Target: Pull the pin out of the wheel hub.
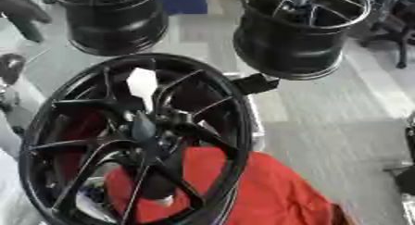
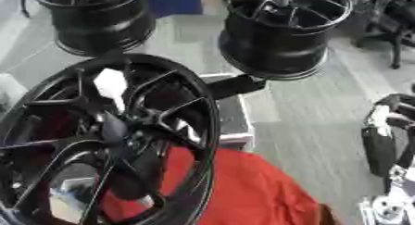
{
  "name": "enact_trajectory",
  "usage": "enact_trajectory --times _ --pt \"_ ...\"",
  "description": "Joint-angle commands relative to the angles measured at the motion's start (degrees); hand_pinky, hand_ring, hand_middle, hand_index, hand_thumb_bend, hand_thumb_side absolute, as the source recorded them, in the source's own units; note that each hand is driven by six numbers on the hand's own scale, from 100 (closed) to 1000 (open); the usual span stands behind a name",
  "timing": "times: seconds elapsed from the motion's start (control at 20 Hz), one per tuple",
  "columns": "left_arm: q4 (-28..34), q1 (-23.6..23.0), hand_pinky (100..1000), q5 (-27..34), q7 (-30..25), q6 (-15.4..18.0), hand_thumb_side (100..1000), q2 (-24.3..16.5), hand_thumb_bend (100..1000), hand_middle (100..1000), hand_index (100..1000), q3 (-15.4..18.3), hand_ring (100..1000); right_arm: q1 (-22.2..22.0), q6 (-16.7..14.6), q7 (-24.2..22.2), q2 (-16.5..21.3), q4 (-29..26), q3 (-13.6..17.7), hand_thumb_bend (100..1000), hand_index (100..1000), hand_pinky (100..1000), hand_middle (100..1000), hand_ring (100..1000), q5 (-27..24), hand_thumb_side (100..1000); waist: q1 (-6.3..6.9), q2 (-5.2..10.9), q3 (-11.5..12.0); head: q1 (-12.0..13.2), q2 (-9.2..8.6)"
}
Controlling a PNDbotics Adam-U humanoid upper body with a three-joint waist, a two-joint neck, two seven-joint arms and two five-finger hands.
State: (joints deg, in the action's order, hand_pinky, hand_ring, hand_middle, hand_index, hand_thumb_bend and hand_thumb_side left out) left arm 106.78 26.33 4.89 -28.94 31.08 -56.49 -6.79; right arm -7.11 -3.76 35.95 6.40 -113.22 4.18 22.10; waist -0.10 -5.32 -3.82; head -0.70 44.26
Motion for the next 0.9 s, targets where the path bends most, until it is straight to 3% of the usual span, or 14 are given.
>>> enact_trajectory --times 0.05,0.5,0.9 --pt "-0.43 3.72 620 -2.65 -2.62 1.69 280 -3.97 100 741 863 -2.78 584 0.09 -0.06 -0.41 1.35 -1.37 -0.25 100 835 559 654 655 -0.05 523 0.23 0.71 -0.24 0.37 -0.15" --pt "-5.77 15.01 641 -10.09 -10.06 3.76 337 -0.84 100 786 885 -12.50 587 -0.39 -0.01 -0.84 1.80 -1.37 -0.55 100 835 559 653 655 -0.38 524 0.52 1.30 -0.70 -0.03 -0.15" --pt "-14.29 22.97 632 -16.44 -16.41 5.77 428 5.20 328 816 886 -19.46 570 -0.81 0.02 -1.03 1.86 -1.37 -0.69 100 835 558 653 655 -0.60 526 0.60 1.68 -0.60 -0.81 -0.15"
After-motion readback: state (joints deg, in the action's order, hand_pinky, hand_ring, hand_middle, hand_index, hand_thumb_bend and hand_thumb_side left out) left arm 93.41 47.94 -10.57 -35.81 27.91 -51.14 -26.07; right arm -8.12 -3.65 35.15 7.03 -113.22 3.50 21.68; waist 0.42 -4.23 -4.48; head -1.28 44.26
